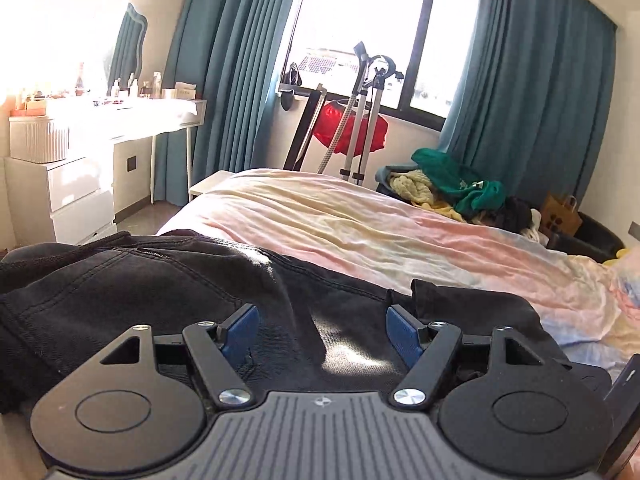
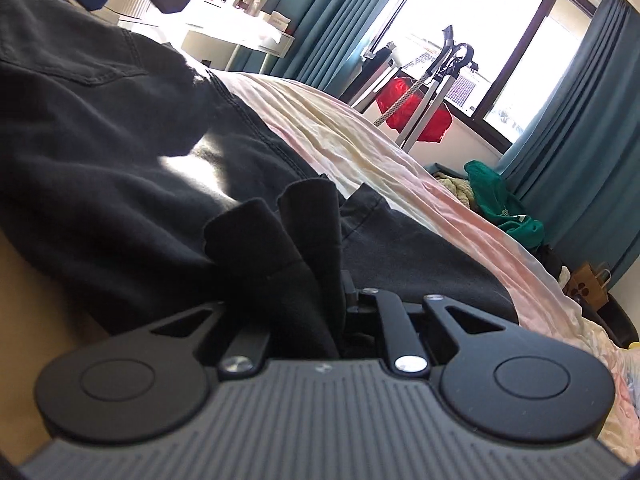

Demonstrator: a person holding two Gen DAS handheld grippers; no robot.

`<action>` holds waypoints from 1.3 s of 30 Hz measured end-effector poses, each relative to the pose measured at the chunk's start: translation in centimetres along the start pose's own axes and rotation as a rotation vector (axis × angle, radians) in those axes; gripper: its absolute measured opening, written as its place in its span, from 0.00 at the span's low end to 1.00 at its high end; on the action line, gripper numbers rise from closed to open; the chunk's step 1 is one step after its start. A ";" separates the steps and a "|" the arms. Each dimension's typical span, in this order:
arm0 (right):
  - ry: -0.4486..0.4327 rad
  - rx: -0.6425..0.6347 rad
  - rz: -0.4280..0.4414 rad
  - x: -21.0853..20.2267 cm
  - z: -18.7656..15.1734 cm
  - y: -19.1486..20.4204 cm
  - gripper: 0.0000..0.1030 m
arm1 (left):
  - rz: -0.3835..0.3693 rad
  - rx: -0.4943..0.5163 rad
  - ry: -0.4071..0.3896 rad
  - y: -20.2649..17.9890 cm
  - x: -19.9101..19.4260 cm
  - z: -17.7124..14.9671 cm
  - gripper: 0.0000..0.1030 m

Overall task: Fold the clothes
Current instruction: 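Lower the held trouser leg onto the trousers and open the right gripper, then grasp the ribbed waistband end of the black trousers with the left gripper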

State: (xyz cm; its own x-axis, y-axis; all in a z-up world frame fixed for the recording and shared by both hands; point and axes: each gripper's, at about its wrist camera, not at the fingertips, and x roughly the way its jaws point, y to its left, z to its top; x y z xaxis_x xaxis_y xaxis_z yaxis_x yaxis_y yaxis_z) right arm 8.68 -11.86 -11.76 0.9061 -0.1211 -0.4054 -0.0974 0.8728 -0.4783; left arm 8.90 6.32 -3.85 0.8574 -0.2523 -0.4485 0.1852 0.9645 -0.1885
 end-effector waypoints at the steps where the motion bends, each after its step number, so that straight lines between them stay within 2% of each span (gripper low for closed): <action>1: -0.017 0.013 -0.001 -0.3 0.5 -0.3 0.12 | 0.000 -0.009 -0.002 0.2 0.0 0.1 0.71; 3: -0.053 0.041 0.001 -0.9 1.5 -0.9 0.12 | 0.001 -0.021 -0.006 0.4 -0.1 0.2 0.71; 5: -0.058 0.061 0.038 -1.1 2.0 -0.7 0.12 | 0.001 -0.029 -0.010 0.5 -0.2 0.2 0.71; 8: 0.013 0.048 0.094 0.1 1.0 1.0 0.12 | 0.008 -0.025 -0.005 0.4 -0.2 0.0 0.71; 13: 0.023 0.233 0.161 0.7 0.0 -0.1 0.16 | 0.019 0.011 0.008 -0.3 -0.2 -0.9 0.71; 15: 0.016 0.324 0.226 0.6 -0.4 -1.0 0.26 | 0.019 0.037 0.010 -0.9 -0.4 -1.3 0.71; 17: 0.009 0.416 0.291 0.5 -0.7 -1.9 0.56 | 0.020 0.063 0.013 -1.4 -0.5 -1.7 0.71; 18: 0.006 0.462 0.324 0.4 -0.8 -2.4 0.63 | 0.020 0.076 0.014 -1.6 -0.6 -1.9 0.72; 20: -0.018 0.518 0.369 -0.3 -1.1 -2.8 0.83 | 0.020 0.103 0.016 -2.1 -0.8 -2.3 0.72; 23: -0.035 0.573 0.406 -1.6 -0.7 -3.7 0.85 | 0.034 0.120 -0.006 -2.1 -1.8 -2.3 0.73; 29: -0.046 0.689 0.339 -4.9 0.1 -7.8 0.85 | 0.024 0.062 -0.049 -0.6 -4.7 -2.1 0.75; 30: -0.053 0.688 0.317 -5.6 0.3 -8.8 0.85 | 0.012 0.064 -0.054 -0.4 -5.1 -2.3 0.75; 33: -0.084 0.685 0.245 -8.1 0.9 -11.7 0.85 | 0.041 0.080 -0.051 -0.4 -5.6 -2.7 0.75; 37: -0.136 0.654 0.178 -11.5 0.8 -14.8 0.85 | 0.016 0.009 -0.039 -0.1 -6.3 -2.9 0.76; 39: -0.123 0.640 0.120 -12.1 0.2 -15.4 0.85 | 0.013 0.022 -0.040 -0.4 -6.8 -3.2 0.77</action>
